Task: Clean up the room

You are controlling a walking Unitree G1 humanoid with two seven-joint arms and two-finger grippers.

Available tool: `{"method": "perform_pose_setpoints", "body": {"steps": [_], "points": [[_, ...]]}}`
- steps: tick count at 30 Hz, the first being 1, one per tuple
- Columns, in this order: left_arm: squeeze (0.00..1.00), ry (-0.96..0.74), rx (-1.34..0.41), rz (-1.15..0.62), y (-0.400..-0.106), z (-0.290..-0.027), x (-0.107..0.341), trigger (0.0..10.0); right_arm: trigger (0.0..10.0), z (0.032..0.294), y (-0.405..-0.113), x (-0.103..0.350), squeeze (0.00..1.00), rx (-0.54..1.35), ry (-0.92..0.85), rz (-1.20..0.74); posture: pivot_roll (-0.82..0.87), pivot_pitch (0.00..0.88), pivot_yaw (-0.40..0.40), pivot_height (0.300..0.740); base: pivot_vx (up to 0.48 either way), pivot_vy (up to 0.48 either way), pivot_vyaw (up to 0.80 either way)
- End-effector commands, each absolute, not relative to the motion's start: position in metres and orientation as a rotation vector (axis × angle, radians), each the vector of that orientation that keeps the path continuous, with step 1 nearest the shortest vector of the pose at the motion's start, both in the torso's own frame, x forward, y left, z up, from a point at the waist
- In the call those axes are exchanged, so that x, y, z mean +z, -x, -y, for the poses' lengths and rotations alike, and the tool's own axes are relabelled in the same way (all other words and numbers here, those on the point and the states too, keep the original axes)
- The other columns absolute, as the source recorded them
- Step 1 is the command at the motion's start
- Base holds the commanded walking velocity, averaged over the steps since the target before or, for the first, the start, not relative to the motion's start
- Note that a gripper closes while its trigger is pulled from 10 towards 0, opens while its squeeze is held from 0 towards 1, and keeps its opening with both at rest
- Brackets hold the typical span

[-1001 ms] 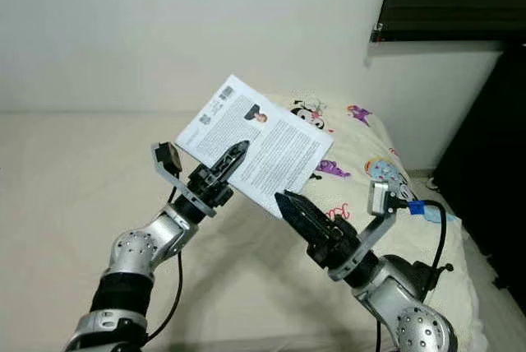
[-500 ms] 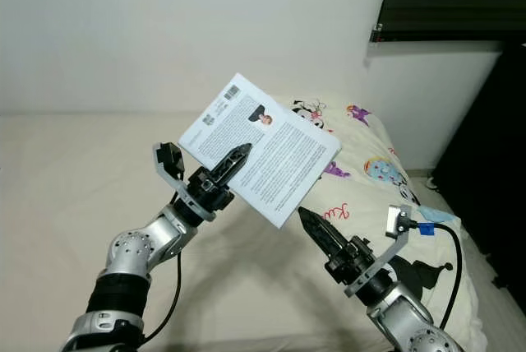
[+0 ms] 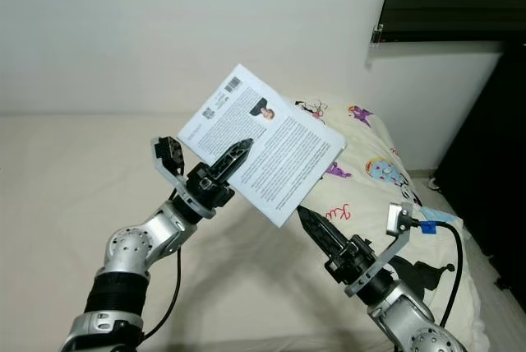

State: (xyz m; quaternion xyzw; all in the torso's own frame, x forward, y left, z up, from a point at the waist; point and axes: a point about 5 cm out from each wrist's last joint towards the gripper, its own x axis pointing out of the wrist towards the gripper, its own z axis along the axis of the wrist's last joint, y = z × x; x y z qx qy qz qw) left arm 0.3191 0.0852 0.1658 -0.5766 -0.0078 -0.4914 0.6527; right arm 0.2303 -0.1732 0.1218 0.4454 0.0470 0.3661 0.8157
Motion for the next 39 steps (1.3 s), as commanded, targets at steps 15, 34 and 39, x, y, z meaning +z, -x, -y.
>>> {"method": "perform_pose_setpoints", "body": {"steps": [15, 34, 39], "points": [[0.0, 1.319, -1.166, -0.001, -0.313, -0.078, 0.166, 0.0, 10.0, 0.161, -0.226, 0.139, 0.0, 0.93, -0.93, -0.07, -0.01, 0.0, 0.0, 0.74, 0.0, 0.0, 0.0], [0.0, 1.325, -1.171, -0.009, -0.312, -0.079, 0.165, 0.0, 10.0, 0.163, -0.228, 0.141, 0.0, 0.903, -0.921, -0.051, 0.0, 0.0, 0.004, 0.74, 0.0, 0.0, 0.0], [0.0, 1.323, -1.174, -0.009, -0.311, -0.08, 0.165, 0.0, 6.9, 0.168, -0.236, 0.143, 0.0, 0.853, -0.929, -0.013, 0.0, 0.0, 0.003, 0.74, 0.0, 0.0, 0.0]]}}
